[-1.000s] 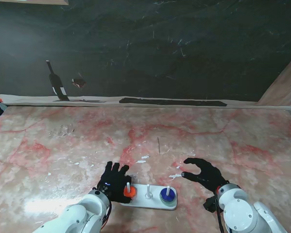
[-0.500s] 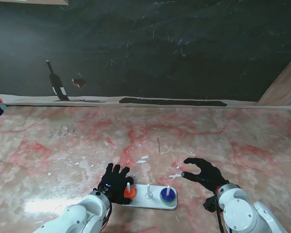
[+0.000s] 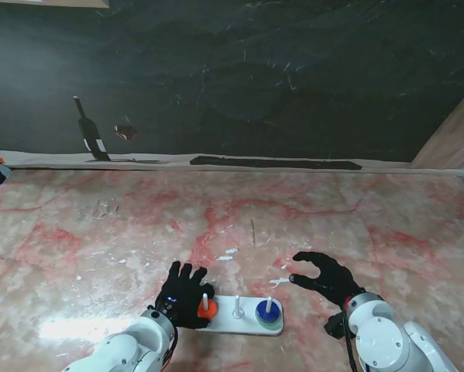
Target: Move the three rings of the Hanoi Tower from the left rod to the right rod
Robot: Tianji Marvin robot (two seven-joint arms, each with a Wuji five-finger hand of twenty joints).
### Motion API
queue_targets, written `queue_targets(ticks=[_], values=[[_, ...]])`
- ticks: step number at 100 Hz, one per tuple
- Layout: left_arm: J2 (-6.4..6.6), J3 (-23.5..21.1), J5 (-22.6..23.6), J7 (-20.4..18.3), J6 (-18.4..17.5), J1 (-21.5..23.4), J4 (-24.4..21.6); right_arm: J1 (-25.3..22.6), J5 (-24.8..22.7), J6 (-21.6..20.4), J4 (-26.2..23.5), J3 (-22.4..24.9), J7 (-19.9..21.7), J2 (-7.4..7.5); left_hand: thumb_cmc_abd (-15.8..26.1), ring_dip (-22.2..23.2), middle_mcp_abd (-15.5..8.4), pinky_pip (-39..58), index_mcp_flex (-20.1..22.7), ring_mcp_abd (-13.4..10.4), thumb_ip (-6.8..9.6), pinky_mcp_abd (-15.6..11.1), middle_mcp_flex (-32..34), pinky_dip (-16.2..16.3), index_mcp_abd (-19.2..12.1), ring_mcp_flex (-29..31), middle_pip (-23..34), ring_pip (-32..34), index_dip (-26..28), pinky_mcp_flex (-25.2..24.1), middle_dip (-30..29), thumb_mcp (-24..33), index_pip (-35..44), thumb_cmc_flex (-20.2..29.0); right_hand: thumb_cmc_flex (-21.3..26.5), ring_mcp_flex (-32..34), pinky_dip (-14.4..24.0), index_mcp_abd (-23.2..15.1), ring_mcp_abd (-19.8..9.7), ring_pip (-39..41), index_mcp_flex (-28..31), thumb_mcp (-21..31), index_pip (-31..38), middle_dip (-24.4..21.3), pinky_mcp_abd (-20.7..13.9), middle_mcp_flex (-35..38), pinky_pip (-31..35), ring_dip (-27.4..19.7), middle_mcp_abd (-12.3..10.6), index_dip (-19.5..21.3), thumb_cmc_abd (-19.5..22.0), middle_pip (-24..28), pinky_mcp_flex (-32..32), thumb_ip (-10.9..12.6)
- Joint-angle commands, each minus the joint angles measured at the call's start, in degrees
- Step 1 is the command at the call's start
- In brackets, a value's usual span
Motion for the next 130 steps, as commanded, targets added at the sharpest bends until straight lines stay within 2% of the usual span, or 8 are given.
queue_targets(ticks=[1,40,65,84,108,130], values=[[-0.10,0.0,0.0,0.1,-0.2,0.6,0.3,-0.3,-0.2,0.0,-0.1,-0.2,0.1,-0.03,-1.0,0.6,0.1,0.2,1.1,-0.4,1.68,-0.3,-0.4,1.4,-1.9,0.1,0.3,1.0,1.7,-0.3,0.3,2.0,2.3,0.3,-2.1,-1.1,0.0,-0.5,-0.2,-0.4,-1.4,0.0,-0.3,0.4,0.5,-2.1,-0.9,0.3,-0.1,-0.1,0.7,1.1,-0.3,0.3],[-0.23,0.1,0.3,1.7,-0.5,0.6,0.7,-0.2,-0.1,0.0,-0.1,-0.2,0.1,-0.03,-1.1,0.7,0.0,0.9,0.9,-0.7,1.01,-0.5,0.0,2.7,-3.0,0.3,1.6,2.0,5.3,-0.4,0.3,3.9,6.7,1.0,-2.0,-1.2,0.0,-0.5,-0.2,-0.4,-1.5,-0.1,-0.3,0.4,0.5,-2.1,-0.9,0.4,-0.1,-0.1,0.8,1.1,-0.3,0.3],[-0.26,0.0,0.8,2.4,-0.7,0.7,0.8,-0.3,-0.2,0.0,-0.2,-0.2,0.0,-0.04,-0.6,0.8,0.0,1.2,2.5,-0.6,0.61,-0.6,0.2,3.3,-2.8,0.4,2.3,2.4,6.5,-0.4,0.3,4.2,8.4,1.0,-1.9,-1.2,-0.1,-0.4,-0.2,-0.4,-1.5,-0.1,-0.4,0.4,0.5,-2.1,-0.9,0.4,-0.2,-0.1,0.8,1.1,-0.3,0.3],[-0.23,-0.4,1.4,2.5,-1.2,0.9,0.3,-0.2,-0.3,0.0,-0.1,-0.3,0.1,-0.02,-0.7,0.8,0.1,1.4,5.1,-0.4,0.80,-0.5,0.6,4.0,-1.0,0.5,3.5,3.0,5.3,-0.5,0.3,4.1,7.1,0.6,-1.9,-1.2,-0.1,-0.4,-0.3,-0.4,-1.5,-0.1,-0.4,0.4,0.5,-2.1,-1.0,0.3,-0.1,-0.1,0.7,1.1,-0.3,0.3],[0.03,-1.2,2.7,1.0,-2.8,0.9,-0.9,-0.2,-0.5,0.1,-0.2,-0.3,0.1,0.00,-0.8,0.5,0.1,1.6,7.6,-0.3,1.20,-0.4,0.7,4.8,0.6,0.6,4.3,3.4,2.8,-0.6,-0.2,3.6,4.8,-0.2,-1.9,-1.1,0.0,-0.3,-0.2,-0.4,-1.4,-0.1,-0.4,0.4,0.5,-2.1,-0.9,0.3,-0.2,-0.1,0.8,1.1,-0.3,0.3],[0.20,-1.2,3.1,-0.4,-3.4,0.6,-1.3,-0.3,-0.4,0.2,-0.3,-0.3,0.1,-0.01,-0.9,0.2,0.1,1.6,8.4,-0.3,1.51,-0.4,0.7,5.2,1.5,0.5,4.5,3.4,1.1,-0.6,-0.6,3.0,3.4,-0.9,-1.9,-1.1,0.0,-0.4,-0.2,-0.4,-1.4,-0.1,-0.4,0.4,0.6,-2.0,-0.9,0.4,-0.1,-0.1,0.8,1.1,-0.4,0.3]])
